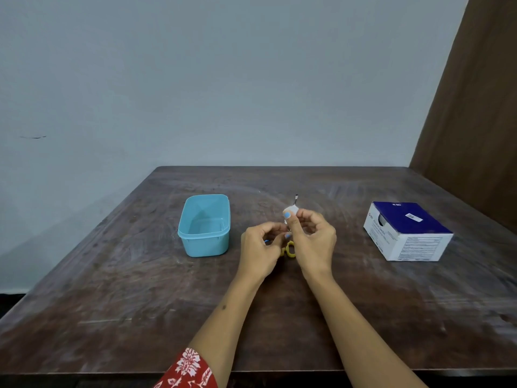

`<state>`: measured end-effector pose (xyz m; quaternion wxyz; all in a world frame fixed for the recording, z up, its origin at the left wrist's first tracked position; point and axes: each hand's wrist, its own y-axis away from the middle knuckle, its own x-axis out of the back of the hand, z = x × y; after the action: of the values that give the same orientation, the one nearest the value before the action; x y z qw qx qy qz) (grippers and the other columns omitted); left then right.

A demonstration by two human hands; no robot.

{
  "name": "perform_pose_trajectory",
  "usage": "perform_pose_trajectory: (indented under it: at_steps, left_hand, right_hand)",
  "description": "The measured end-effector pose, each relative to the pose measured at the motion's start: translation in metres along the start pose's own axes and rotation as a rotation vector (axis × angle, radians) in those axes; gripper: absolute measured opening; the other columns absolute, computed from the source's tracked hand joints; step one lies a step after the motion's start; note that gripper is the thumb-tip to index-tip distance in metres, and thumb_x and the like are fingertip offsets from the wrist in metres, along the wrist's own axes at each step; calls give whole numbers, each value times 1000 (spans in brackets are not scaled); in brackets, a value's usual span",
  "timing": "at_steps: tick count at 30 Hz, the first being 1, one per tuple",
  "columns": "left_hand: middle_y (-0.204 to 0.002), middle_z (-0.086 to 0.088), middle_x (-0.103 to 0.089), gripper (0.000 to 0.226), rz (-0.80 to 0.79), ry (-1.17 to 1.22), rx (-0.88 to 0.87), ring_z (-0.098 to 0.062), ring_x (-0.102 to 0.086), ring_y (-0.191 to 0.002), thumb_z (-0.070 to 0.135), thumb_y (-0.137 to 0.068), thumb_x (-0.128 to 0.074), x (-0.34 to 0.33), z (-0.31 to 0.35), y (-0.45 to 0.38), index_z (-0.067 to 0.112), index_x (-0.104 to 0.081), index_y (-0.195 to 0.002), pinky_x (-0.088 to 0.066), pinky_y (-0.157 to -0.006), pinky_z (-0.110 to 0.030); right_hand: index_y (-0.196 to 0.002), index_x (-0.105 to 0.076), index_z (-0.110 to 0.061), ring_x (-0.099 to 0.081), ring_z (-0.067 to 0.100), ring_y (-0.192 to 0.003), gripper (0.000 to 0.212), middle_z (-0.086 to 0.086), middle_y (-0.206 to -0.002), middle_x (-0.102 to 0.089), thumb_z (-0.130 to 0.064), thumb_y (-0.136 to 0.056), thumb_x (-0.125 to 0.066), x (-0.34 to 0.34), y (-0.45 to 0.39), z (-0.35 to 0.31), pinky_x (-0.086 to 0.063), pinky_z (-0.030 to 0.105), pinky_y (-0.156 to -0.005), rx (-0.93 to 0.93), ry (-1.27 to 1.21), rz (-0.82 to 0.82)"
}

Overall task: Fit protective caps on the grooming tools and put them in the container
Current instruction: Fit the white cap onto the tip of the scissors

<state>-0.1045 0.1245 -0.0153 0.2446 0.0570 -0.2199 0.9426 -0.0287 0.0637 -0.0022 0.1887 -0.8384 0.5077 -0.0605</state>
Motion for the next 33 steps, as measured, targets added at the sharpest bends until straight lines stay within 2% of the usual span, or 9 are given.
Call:
perform_pose_trajectory:
  at_steps: [6,10,13,16,19,24,27,31,33]
  left_hand:
    - [-84,-2,-74,18,27,17,-22,-8,-70,-78,1,-84,-62,3,1,-2,11,-73,-94,-58,-70,-27]
    - [-85,-7,-73,14,-7,65,27,-14,-70,-78,3,-83,-65,2,3,-1,8,-72,-94,-58,-70,-31]
    - [-87,-6,-73,14,-33,32,26,-15,-70,-80,7,-84,-67,1,2,-1,7,-72,-96,-58,-69,-31]
    - [-88,-7,-73,14,-48,5,38,-17,-70,-82,9,-84,-67,1,0,-1,6,-72,-97,-59,-74,-38]
    - [-87,-6,-73,14,-48,-9,48,-18,-70,-83,10,-83,-67,0,1,0,8,-72,-96,-57,-78,-43]
    - [-88,-1,-73,16,-19,-8,10,-9,-68,-82,6,-84,-64,4,4,-2,9,-72,-98,-57,-77,-32]
    - [-91,-4,-74,21,-24,22,-3,-10,-70,-82,3,-86,-61,7,5,-3,9,-71,-103,-57,-73,-25]
    - [-87,-1,-73,19,-34,46,6,-3,-68,-75,3,-86,-62,5,6,-3,8,-71,-101,-56,-68,-19]
    - [-86,-2,-72,17,-32,44,19,-2,-67,-72,4,-85,-63,4,7,-2,5,-71,-101,-56,-69,-22]
  right_hand:
    - [-77,-67,-23,-67,20,-65,8,8,-73,-71,-25,-77,-76,-1,1,3,-55,41,-63,-44,24,-97]
    - [-74,-66,-29,-66,12,-56,11,6,-79,-70,-27,-76,-77,1,-1,1,-52,28,-53,20,-25,19]
    - [-73,-65,-35,-65,9,-73,13,-5,-80,-68,-30,-76,-76,2,-3,0,-52,29,-68,64,6,112]
    - [-73,-63,-37,-59,0,-71,14,-10,-79,-66,-30,-76,-75,2,-4,-1,-48,23,-69,72,3,159]
    - [-77,-65,-33,-59,1,-70,9,-6,-81,-67,-32,-77,-74,3,-7,0,-49,25,-68,41,-30,163]
    - [-83,-70,-11,-65,21,-65,14,9,-74,-70,-23,-77,-76,1,-4,2,-54,37,-62,-69,-105,-14]
    - [-78,-69,-11,-66,19,-59,8,4,-64,-70,-16,-77,-76,-1,-2,3,-54,36,-58,-66,-68,-114]
    - [-74,-68,-19,-66,19,-58,9,3,-66,-70,-19,-76,-77,0,-2,1,-52,31,-52,-40,-111,-31]
    - [-76,-69,-21,-66,21,-66,9,6,-74,-70,-22,-75,-77,1,-5,0,-53,34,-59,-21,-129,32]
